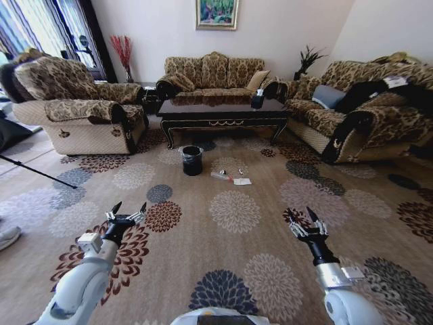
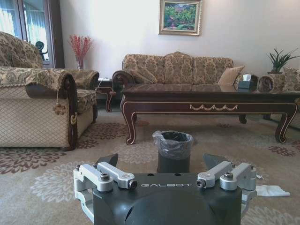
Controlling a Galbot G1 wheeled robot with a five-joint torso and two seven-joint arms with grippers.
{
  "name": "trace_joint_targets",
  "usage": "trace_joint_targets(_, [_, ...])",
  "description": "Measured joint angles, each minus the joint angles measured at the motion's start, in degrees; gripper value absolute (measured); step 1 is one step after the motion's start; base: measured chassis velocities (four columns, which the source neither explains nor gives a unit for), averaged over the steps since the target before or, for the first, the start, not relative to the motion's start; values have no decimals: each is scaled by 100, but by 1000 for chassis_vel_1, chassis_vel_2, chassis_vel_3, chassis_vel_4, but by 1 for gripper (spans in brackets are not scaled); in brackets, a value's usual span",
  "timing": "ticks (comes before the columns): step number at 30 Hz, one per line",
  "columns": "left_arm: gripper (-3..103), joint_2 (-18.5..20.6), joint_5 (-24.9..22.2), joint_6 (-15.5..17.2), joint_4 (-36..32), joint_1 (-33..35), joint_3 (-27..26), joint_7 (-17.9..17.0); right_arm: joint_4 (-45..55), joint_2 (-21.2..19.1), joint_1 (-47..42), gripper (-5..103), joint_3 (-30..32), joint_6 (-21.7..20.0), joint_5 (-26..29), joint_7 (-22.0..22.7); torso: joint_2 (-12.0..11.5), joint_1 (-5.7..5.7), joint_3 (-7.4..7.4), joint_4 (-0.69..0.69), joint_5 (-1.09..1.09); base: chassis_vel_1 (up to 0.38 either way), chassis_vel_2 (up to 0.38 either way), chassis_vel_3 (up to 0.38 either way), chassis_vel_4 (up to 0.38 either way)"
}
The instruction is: Move to the front of the table and pick up the trash from the floor, then place it into the trash bin.
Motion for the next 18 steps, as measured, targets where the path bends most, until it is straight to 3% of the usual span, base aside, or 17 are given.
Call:
trace_joint_targets(1, [100,1,44,0,8,0,-3,0,-10,3,5,82,2,15,-8,0,-28,-6,-20,0,0,0,0,0,0])
trace_joint_targets(4, [100,6,112,-1,-4,6,-5,0,-43,3,48,69,-19,27,-9,41,-114,-33,-81,1,0,0,0,0,0])
trace_joint_targets(5, [100,6,112,-1,-4,6,-5,0,-43,3,48,69,-19,27,-9,41,-114,-33,-81,1,0,0,0,0,0])
trace_joint_targets(9, [100,1,143,-2,-34,22,0,0,-62,-3,74,79,-32,34,-34,40,-197,-56,-140,1,0,0,0,0,0])
trace_joint_targets(11, [100,2,146,-3,-36,29,-1,0,-62,-3,78,65,-41,34,-30,66,-270,-76,-193,1,0,0,0,0,0])
trace_joint_targets(12, [100,3,147,-3,-35,27,-1,0,-62,-4,81,71,-39,34,-30,61,-291,-83,-209,1,0,0,0,0,0])
trace_joint_targets(15, [100,6,149,-3,-35,12,4,0,-61,-9,78,70,-37,34,-30,61,-339,-97,-242,1,0,0,0,0,0])
trace_joint_targets(17, [100,6,155,-3,-21,-11,26,-3,-61,-11,73,57,-37,34,-27,92,-404,-119,-284,0,0,0,0,0,0])
trace_joint_targets(18, [100,6,155,-3,-21,-11,26,-3,-61,-11,73,57,-37,34,-27,92,-404,-119,-284,0,0,0,0,0,0])
